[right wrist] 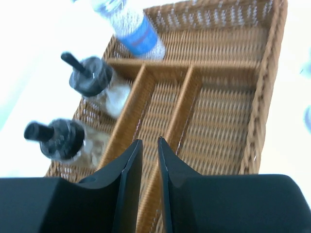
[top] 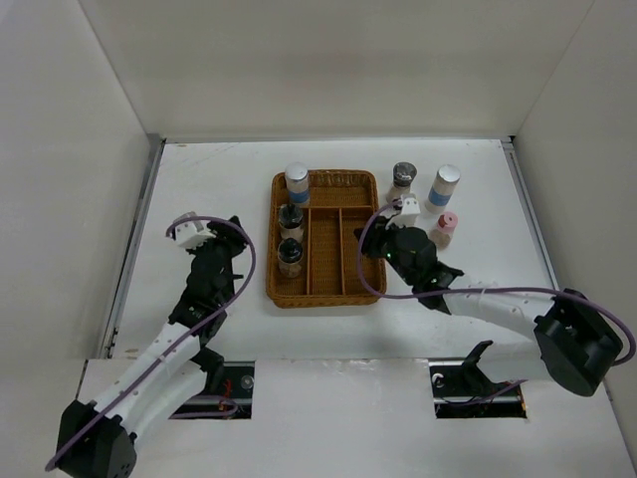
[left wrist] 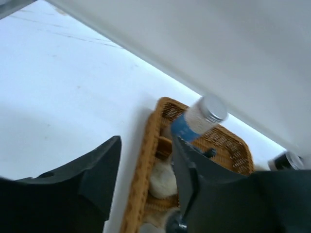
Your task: Organize the condiment bottles
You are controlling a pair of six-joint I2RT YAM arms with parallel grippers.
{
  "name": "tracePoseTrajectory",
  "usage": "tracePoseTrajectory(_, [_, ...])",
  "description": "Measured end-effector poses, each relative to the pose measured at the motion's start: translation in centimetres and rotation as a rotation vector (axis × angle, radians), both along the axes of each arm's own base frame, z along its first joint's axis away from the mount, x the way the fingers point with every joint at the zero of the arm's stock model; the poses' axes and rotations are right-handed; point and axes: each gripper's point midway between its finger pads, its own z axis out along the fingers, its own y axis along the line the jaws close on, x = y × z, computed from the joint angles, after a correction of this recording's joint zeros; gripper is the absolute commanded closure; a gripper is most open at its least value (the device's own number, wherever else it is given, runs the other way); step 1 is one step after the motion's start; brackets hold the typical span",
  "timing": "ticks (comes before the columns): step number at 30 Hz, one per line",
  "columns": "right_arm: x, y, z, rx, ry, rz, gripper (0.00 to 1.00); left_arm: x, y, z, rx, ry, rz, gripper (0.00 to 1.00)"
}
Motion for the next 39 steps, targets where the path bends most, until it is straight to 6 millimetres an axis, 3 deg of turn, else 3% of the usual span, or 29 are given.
tracePoseTrajectory(3, [1.5, -0.8, 1.6, -0.020, -0.013, -0.050, 0.72, 0.5, 1.2, -2.8, -0.044, 0.042, 0.031, 0.65])
tracePoseTrajectory(6, [3.7, -2.9, 3.4, -0.053, -0.029, -0.143, 0.68, 0.7, 1.3, -7.3, -0.085, 0.134, 0.023, 0.67])
tracePoseTrajectory(9, [5.9, -5.9, 5.0, -0.100, -0.042, -0.263, 0.49, 0.2, 0.8, -10.9, -0.107, 0.217, -0.006, 0.68])
tracePoseTrajectory(12, [7.3, -9.0, 5.5, -0.168, -0.043, -0.374, 0.27, 0.0, 0.4, -11.6, -0.135, 0.229, -0.033, 0.68])
tracePoseTrajectory(15, [8.5, -11.5, 4.2, -0.252, -0.008, -0.451, 0.20, 0.3, -0.1, -10.7, -0.168, 0.188, -0.055, 0.66])
tracePoseTrajectory(20, [10.0, -14.9, -0.2, -0.373, 0.114, -0.520, 0.21, 0.5, -0.6, -10.3, -0.199, 0.160, -0.073, 0.62])
tracePoseTrajectory(24, [10.2, -15.7, -3.0, -0.425, 0.189, -0.524, 0.21, 0.6, -0.9, -10.9, -0.210, 0.173, -0.086, 0.61])
tracePoseTrajectory(30, [10.9, -14.6, -3.0, -0.394, 0.193, -0.481, 0.27, 0.8, -1.0, -10.7, -0.228, 0.162, -0.091, 0.60])
tracePoseTrajectory(35, [11.5, -14.3, -4.4, -0.396, 0.224, -0.468, 0.30, 0.8, -1.2, -10.8, -0.231, 0.169, -0.099, 0.60])
tracePoseTrajectory(39, [11.6, -14.3, -5.3, -0.407, 0.247, -0.465, 0.53, 0.8, -1.2, -10.8, -0.233, 0.169, -0.102, 0.60])
